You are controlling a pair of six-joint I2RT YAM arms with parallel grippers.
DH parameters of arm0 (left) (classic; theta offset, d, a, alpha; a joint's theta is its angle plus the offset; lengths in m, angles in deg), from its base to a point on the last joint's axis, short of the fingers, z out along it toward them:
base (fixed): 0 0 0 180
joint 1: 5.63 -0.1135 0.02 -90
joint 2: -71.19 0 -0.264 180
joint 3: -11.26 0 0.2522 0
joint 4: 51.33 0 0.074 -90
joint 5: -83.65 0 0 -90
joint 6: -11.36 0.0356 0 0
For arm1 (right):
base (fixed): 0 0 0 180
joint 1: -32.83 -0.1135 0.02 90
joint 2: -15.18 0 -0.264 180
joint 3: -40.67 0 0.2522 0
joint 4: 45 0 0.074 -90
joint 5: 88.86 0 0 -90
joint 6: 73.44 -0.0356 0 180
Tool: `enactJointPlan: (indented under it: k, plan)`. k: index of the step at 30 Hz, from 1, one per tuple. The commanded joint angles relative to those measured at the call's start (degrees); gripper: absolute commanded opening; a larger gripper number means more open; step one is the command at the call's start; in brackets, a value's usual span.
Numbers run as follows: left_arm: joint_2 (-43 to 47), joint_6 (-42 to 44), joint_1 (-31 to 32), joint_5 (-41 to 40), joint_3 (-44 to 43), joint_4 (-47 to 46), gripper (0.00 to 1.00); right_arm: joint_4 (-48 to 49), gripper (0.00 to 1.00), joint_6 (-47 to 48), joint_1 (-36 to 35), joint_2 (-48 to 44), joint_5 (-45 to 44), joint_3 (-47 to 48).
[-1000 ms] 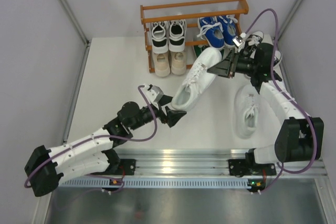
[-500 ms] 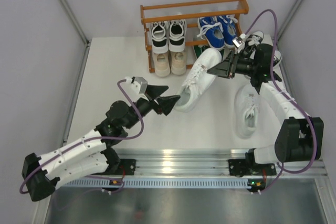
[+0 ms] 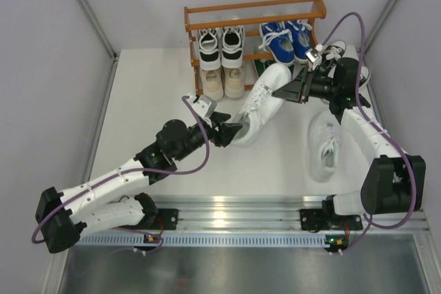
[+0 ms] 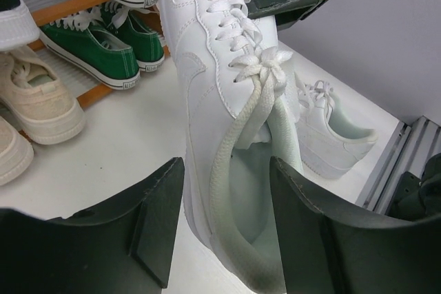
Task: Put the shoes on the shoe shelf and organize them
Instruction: Pick up the shoe at the center of the board.
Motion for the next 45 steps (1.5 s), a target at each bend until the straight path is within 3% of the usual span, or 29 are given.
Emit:
enactJointPlan:
  k: [1, 14, 25, 38, 44, 45]
  plan:
    - [2.7, 4.1, 0.1, 1.5, -0.8, -1.3, 0.57, 2.7, 0.00, -1.5, 0.1, -2.7, 1.7, 2.7]
    - [-5.5, 8.8, 0.1, 3.7, -2.7, -10.9, 0.46, 4.0, 0.00, -2.3, 0.1, -3.2, 1.7, 1.3]
    - [-1.5, 10.2, 0.2, 3.1, -0.1, -14.3, 0.48, 4.5, 0.00, -2.5, 0.2, -2.5, 1.5, 1.5]
    - [-6.1, 12.8, 0.2, 6.9, -1.2, -14.9, 0.49, 5.2, 0.00, -3.4, 0.2, -3.0, 1.9, 1.1]
    - [-8.3, 15.6, 0.1, 5.7, -3.5, -15.0, 0.34, 6.1, 0.00, -4.0, 0.2, -3.1, 2.0, 0.8]
    - [-8.8, 15.8, 0.1, 5.7, -3.9, -15.0, 0.23, 6.1, 0.00, -4.1, 0.2, -3.1, 2.1, 0.7]
